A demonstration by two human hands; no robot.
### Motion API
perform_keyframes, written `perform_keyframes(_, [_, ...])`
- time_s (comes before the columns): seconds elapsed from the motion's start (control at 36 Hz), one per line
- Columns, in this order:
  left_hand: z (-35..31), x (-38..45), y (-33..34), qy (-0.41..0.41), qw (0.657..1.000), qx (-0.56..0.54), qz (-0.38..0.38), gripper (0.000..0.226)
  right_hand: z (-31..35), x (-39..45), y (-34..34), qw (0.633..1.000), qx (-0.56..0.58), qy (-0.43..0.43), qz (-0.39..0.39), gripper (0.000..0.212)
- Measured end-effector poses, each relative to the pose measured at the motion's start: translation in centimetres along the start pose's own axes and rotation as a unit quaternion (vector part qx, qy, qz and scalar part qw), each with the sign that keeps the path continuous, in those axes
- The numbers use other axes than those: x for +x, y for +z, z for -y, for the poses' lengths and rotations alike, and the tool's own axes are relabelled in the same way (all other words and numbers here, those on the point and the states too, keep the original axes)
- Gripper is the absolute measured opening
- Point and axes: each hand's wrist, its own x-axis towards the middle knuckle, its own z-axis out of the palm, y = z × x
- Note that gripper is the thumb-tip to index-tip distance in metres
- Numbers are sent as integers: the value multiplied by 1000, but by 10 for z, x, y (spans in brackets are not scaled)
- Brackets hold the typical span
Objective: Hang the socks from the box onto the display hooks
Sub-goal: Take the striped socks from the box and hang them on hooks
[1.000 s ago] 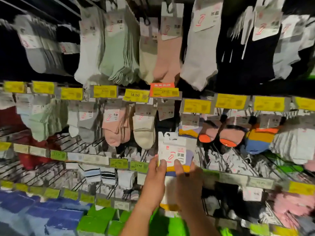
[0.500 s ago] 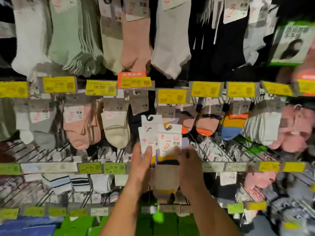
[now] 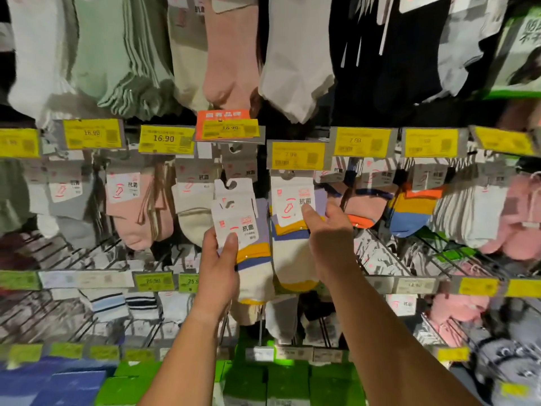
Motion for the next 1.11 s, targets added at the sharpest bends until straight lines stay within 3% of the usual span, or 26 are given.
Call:
perform_keyframes(0.31, [-5, 5, -10, -5, 1000, 7, 18, 19, 2, 2, 9, 999, 14, 0, -33, 7])
perform_keyframes(0.47, [-5, 5, -2, -11, 1000, -11, 8, 32, 6, 8, 3, 999, 1, -21, -50, 10])
perform_keyframes(0.61, [-3, 6, 0, -20, 1000, -16, 6, 29, 3, 2, -1, 999, -39, -3, -34, 40])
perform_keyframes(0.75, [-3, 8, -1, -20, 1000, -8, 9, 24, 1, 11, 10, 998, -33, 28, -45, 12])
perform_keyframes(0.92, [-7, 10, 0, -21, 1000, -9, 17, 24, -9, 54, 33, 992, -84, 93, -29, 37])
perform_keyframes(1.11, [-5, 10, -2, -23, 999, -25, 15, 31, -13, 56, 36, 984, -145, 88, -50, 30])
